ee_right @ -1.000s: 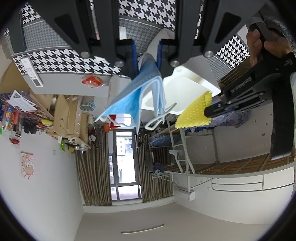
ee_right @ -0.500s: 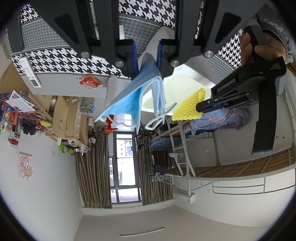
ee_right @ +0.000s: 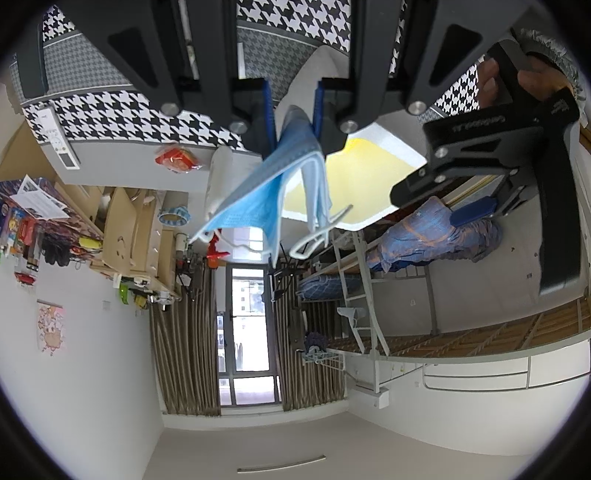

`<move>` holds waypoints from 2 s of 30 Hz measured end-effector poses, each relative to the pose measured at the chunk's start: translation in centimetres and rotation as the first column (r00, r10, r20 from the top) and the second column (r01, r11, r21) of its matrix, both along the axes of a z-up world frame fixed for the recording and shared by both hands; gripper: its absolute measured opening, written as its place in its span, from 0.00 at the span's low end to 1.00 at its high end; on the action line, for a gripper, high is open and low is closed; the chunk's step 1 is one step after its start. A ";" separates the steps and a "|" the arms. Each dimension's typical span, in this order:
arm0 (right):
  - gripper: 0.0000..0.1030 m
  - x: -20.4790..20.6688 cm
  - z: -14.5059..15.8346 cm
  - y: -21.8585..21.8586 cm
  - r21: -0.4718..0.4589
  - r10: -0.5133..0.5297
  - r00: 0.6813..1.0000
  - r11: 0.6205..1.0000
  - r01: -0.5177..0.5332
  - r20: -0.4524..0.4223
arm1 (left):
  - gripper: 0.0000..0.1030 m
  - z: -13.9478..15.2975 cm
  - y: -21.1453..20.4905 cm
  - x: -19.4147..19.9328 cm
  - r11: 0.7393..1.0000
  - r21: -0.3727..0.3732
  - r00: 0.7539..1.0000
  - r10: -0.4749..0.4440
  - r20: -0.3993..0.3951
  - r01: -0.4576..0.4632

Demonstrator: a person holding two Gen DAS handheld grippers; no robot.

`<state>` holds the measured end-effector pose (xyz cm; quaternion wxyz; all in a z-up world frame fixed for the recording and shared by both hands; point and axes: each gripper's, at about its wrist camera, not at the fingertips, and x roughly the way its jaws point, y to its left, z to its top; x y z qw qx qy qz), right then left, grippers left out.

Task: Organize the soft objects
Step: 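Carry the blue mask over the foam box and release it with the right tool, then withdraw both tools from the foam box back toward the table items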

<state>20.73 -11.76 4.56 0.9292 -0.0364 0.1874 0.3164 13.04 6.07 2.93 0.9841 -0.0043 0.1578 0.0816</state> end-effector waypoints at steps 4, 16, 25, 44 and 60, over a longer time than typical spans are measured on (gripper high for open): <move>0.20 0.1 0.5 0.8 -0.008 0.015 1.000 1.000 -0.015 0.006 | 0.99 0.0 0.5 -0.6 1.000 0.004 1.000 0.023 0.000 -0.023; 0.20 0.3 1.4 3.4 -0.024 0.083 0.996 0.996 -0.083 0.013 | 0.99 -0.4 2.6 -2.2 0.997 -0.009 0.997 0.082 0.014 -0.082; 0.20 0.9 1.3 5.4 -0.033 0.132 0.991 0.991 -0.132 -0.012 | 0.99 -1.2 3.9 -3.0 0.995 -0.018 0.995 0.102 0.009 -0.102; 0.56 2.5 0.2 8.3 -0.054 0.124 0.990 0.990 -0.127 -0.069 | 0.99 -2.2 6.3 -3.2 0.991 -0.054 0.992 0.125 -0.007 -0.126; 0.93 2.5 -0.1 8.4 -0.019 0.174 0.983 0.984 -0.176 -0.063 | 0.99 -2.3 7.4 -3.8 0.986 -0.066 0.988 0.156 -0.010 -0.156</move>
